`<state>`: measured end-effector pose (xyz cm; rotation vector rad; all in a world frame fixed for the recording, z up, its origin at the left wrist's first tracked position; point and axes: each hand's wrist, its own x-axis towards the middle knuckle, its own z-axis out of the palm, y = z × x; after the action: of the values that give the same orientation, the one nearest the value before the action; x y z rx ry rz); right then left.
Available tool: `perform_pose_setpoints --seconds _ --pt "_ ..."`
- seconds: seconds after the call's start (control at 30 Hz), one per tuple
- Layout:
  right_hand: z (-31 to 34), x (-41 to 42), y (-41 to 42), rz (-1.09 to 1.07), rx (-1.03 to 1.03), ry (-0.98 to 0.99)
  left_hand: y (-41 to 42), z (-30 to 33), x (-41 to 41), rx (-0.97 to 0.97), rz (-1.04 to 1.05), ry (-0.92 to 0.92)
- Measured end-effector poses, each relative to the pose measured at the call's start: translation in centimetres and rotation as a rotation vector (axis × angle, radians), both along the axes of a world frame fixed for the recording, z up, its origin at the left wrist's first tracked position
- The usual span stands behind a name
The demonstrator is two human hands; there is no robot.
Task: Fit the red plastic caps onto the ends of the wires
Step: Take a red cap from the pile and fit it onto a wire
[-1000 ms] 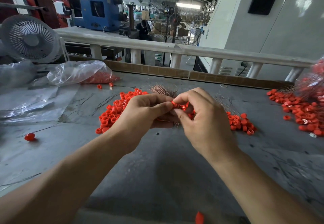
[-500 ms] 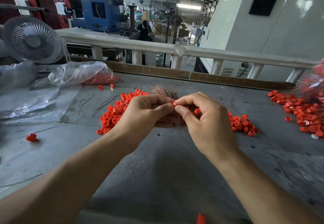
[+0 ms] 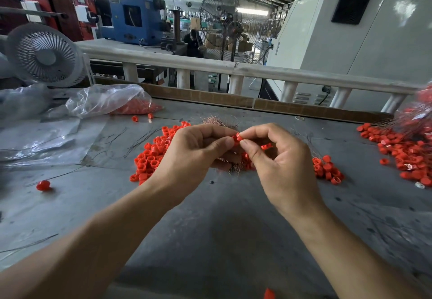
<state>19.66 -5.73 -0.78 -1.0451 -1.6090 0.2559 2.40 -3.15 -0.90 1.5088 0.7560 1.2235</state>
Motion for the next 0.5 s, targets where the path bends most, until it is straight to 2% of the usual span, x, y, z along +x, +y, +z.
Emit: perform_pose_setpoints --seconds 0.5 --pt "0.43 0.56 0.35 -0.036 0.208 -0.250 0.00 -0.01 0.20 0.043 0.032 0.045"
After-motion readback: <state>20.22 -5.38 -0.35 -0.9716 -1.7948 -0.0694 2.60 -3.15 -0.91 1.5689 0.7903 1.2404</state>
